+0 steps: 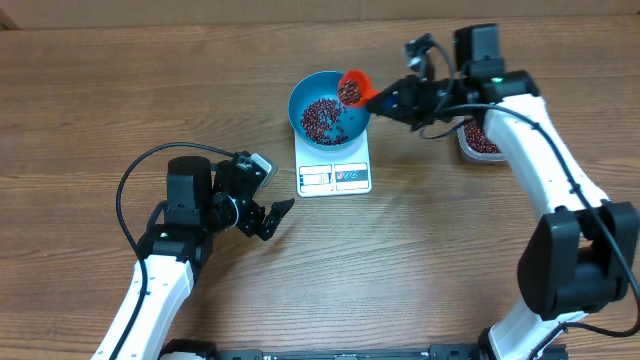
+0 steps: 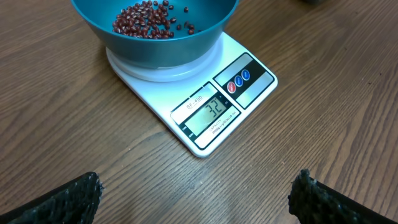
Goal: Scoop item into bowl and weigh 150g on scale
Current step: 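Carry the scoop over the teal bowl and tip it with the right gripper, then move the empty scoop back to the bean tub with the right gripper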
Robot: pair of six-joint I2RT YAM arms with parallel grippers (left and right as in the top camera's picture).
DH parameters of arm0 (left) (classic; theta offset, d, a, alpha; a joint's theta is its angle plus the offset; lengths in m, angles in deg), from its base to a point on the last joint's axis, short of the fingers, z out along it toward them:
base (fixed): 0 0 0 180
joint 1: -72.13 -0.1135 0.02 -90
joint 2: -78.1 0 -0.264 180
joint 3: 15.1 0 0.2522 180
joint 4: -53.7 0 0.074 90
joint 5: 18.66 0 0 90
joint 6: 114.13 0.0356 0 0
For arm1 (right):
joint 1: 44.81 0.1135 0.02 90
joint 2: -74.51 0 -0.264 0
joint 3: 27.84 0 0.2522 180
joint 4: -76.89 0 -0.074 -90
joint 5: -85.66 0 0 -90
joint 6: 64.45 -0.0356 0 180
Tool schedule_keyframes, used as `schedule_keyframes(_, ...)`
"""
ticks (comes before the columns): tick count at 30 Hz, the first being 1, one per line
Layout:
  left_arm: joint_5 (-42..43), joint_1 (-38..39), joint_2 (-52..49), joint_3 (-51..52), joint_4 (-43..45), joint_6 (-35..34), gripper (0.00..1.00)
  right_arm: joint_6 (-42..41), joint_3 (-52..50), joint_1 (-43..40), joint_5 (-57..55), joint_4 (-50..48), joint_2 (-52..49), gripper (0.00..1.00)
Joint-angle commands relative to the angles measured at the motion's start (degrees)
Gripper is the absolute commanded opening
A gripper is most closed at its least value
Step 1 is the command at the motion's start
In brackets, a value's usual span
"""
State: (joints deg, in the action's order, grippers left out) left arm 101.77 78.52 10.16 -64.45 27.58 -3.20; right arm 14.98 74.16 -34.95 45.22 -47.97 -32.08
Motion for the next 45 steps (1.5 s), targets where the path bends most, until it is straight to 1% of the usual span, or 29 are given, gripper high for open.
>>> schedule_keyframes(1, 0.46, 0.48, -0.20, -0.15, 0.15, -0.59, 1.00, -1.66, 1.55, 4.50, -12.76, -0.57, -0.15, 0.04)
schedule_keyframes(8, 0.46, 0.48, -0.20, -0.15, 0.15, -0.59, 1.00, -0.33, 3.78, 12.57, -33.51, -0.26, -0.15, 0.04)
schedule_keyframes(14, 0.46, 0.48, -0.20, -0.15, 0.15, -0.59, 0.99, 7.43, 4.85, 18.75, -51.60, -0.20, -0.15, 0.04)
schedule_keyframes(16, 0.46, 0.48, -0.20, -0.15, 0.15, -0.59, 1.00, 10.51, 4.85, 21.38, -60.06, 0.02, -0.15, 0.04)
schedule_keyframes(17, 0.46, 0.48, -0.20, -0.15, 0.15, -0.59, 0.99, 11.19, 4.85, 22.03, -62.07, 0.02, -0.15, 0.04)
schedule_keyframes(18, 0.46, 0.48, -0.20, -0.15, 0.15, -0.59, 0.99, 14.12, 4.85, 24.33, -69.29, -0.04, -0.15, 0.04)
schedule_keyframes(21, 0.46, 0.48, -0.20, -0.15, 0.15, -0.59, 1.00, 17.77, 4.85, 27.54, -77.94, -0.42, -0.15, 0.04)
schedule_keyframes(24, 0.46, 0.48, -0.20, -0.15, 0.15, -0.59, 1.00, 18.86, 4.85, 29.05, -81.13, -0.66, -0.15, 0.04)
schedule_keyframes(29, 0.46, 0.48, -0.20, -0.15, 0.15, -0.59, 1.00, 17.92, 4.85, 29.07, -79.56, -0.70, -0.15, 0.04)
schedule_keyframes(31, 0.46, 0.48, -0.20, -0.15, 0.15, -0.59, 1.00, 17.79, 4.85, 28.94, -76.98, -0.63, -0.15, 0.04)
schedule_keyframes(33, 0.46, 0.48, -0.20, -0.15, 0.15, -0.59, 0.99, 15.91, 5.05, 28.89, -75.25, -0.55, 0.04, 0.04)
schedule_keyframes(35, 0.46, 0.48, -0.20, -0.15, 0.15, -0.59, 1.00, 14.84, 5.92, 28.50, -70.86, 0.02, 1.09, 0.04)
schedule_keyframes(40, 0.46, 0.48, -0.20, -0.15, 0.15, -0.59, 1.00, 12.02, 9.84, 22.99, -59.34, 4.48, 4.28, 0.04)
schedule_keyframes(42, 0.46, 0.48, -0.20, -0.15, 0.15, -0.59, 1.00, 12.02, 11.23, 19.17, -52.59, 6.67, 5.92, 0.04)
schedule_keyframes(45, 0.46, 0.48, -0.20, -0.15, 0.15, -0.59, 0.99, 12.02, 12.96, 10.95, -42.77, 10.54, 8.79, 0.04)
